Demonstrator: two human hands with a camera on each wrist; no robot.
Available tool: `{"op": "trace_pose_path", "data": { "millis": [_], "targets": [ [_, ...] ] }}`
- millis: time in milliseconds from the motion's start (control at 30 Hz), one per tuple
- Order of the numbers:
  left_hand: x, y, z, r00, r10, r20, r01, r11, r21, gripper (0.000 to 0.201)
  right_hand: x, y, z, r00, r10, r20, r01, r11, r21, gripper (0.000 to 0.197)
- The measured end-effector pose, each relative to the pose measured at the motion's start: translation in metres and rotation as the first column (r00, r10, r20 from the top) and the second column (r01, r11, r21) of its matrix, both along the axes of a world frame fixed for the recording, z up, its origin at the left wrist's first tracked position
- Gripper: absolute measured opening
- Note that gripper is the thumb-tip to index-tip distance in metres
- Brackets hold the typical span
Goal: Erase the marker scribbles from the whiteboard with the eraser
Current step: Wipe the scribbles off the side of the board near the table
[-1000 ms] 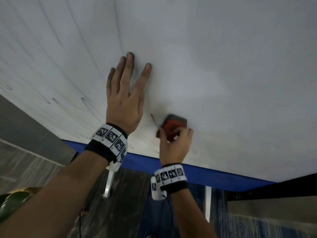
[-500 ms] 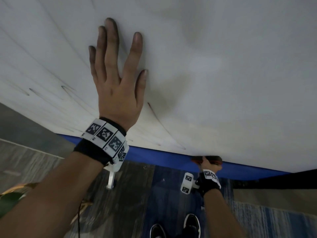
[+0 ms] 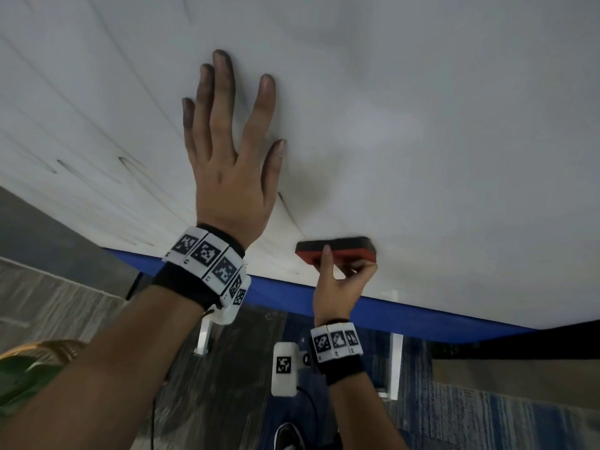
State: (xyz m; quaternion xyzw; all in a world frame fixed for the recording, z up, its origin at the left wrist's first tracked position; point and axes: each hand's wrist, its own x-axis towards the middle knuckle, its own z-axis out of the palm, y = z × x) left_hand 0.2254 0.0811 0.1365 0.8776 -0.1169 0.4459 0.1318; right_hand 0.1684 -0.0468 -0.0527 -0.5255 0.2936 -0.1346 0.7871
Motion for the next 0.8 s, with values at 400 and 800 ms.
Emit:
{"op": "trace_pose_path", "data": {
  "millis": [400, 800],
  "targets": [
    [-0.016, 0.020, 0.011, 0.994, -0.013, -0.107, 0.028, 0.991, 0.132, 0.058, 0.011, 0.057, 0.067, 0.979, -0.034, 0.202, 0.089, 0.960, -0.267, 0.047],
    [-0.024, 0.030, 0.019, 0.988, -0.101, -0.114, 0.115, 0.986, 0.120, 0.066, -0.008, -0.006, -0.020, 0.998, -0.019, 0.052, 0.044, 0.847, -0.529, 0.039]
  ]
}}
